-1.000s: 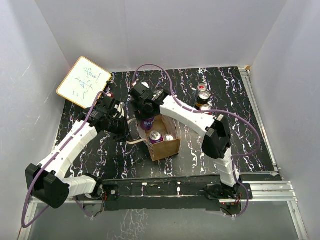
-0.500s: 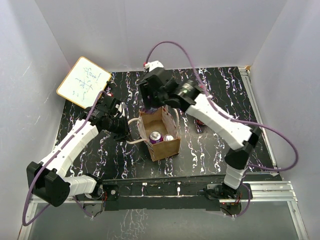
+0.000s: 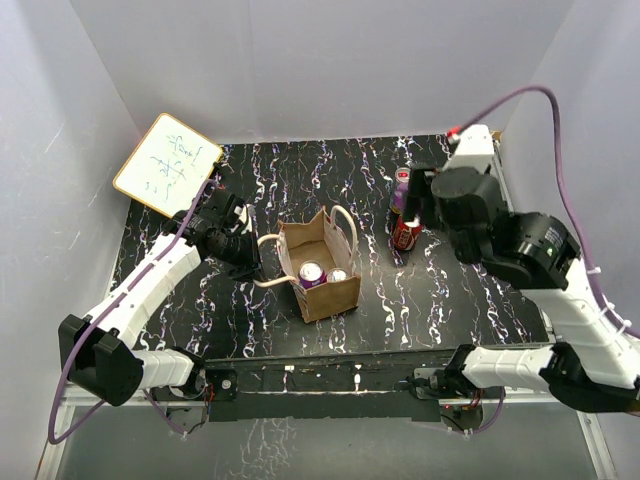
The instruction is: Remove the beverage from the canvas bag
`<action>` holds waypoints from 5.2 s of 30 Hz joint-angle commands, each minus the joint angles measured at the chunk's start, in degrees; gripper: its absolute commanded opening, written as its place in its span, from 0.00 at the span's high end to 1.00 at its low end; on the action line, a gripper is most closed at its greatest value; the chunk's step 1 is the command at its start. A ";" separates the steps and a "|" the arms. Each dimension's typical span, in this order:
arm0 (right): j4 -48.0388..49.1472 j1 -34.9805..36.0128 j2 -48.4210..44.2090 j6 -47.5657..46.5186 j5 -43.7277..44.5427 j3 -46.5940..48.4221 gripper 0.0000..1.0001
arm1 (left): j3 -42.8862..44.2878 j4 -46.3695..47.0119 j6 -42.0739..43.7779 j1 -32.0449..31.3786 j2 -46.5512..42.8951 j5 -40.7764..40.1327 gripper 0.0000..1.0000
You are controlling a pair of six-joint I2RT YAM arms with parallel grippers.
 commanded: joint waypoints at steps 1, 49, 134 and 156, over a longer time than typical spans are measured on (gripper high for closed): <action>-6.95 -0.50 -3.64 11.72 7.44 -11.32 0.92 | 0.46 -0.51 0.67 0.27 -1.12 0.34 1.00; 31.13 -32.71 15.48 1.43 -23.72 -46.28 0.46 | 4.57 -2.58 1.26 0.26 1.54 0.97 1.00; 8.68 2.92 41.33 -0.81 -37.04 -12.94 0.13 | 1.50 -0.58 1.06 0.27 1.76 0.70 1.00; 7.78 3.18 39.20 -1.65 -34.25 -4.72 0.68 | 0.63 -1.10 1.38 0.27 0.05 1.09 1.00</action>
